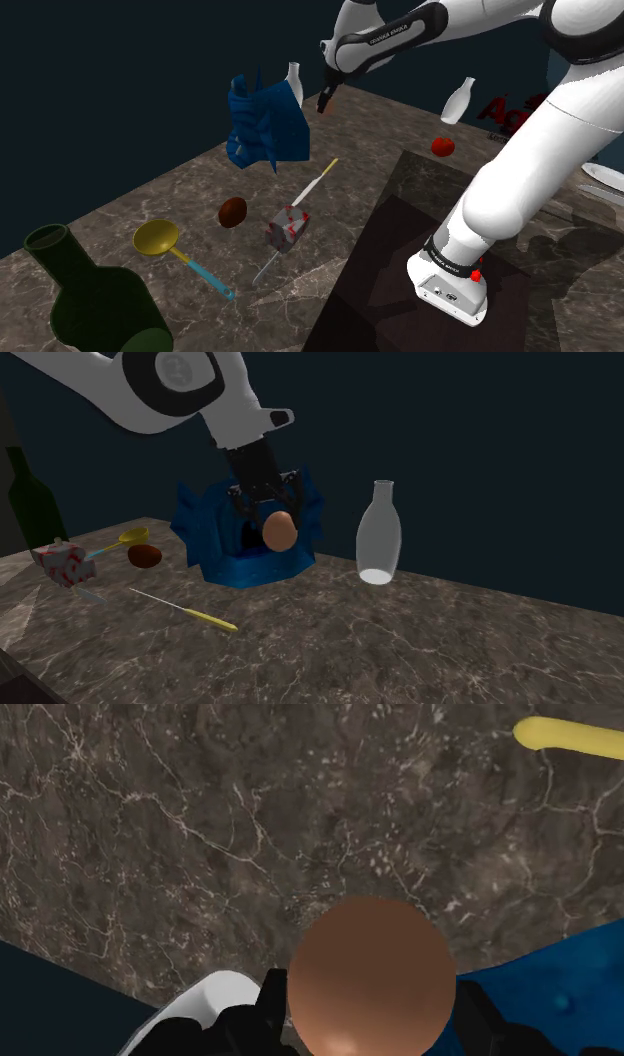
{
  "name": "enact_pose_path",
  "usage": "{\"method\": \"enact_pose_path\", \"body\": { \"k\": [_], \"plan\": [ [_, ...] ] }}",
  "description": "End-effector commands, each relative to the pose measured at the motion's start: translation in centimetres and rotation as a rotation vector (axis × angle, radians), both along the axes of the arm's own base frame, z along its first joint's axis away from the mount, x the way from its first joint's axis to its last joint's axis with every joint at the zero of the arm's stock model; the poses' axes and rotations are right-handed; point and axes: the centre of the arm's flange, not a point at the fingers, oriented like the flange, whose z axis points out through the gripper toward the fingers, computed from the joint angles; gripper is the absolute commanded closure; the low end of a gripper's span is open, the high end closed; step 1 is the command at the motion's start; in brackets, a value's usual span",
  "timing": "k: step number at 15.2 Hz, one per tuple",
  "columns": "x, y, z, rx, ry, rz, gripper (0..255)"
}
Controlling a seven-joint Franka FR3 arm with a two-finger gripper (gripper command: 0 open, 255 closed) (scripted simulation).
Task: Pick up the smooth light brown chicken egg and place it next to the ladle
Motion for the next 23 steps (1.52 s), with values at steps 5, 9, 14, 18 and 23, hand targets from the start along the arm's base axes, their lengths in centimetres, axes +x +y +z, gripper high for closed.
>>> {"method": "enact_pose_path", "body": {
  "k": [5,9,14,18,23],
  "plan": [
    [-1.5,7.8,0.0,0.000,-0.001,-0.002,255],
    [-2.4,13.0,0.1,0.000,-0.001,-0.002,255],
    [-3.6,19.5,0.1,0.000,-0.001,-0.002,255],
    [-4.6,24.7,0.1,0.000,-0.001,-0.002,255],
    [-5.8,31.2,0.1,0.000,-0.001,-0.002,255]
  ]
}}
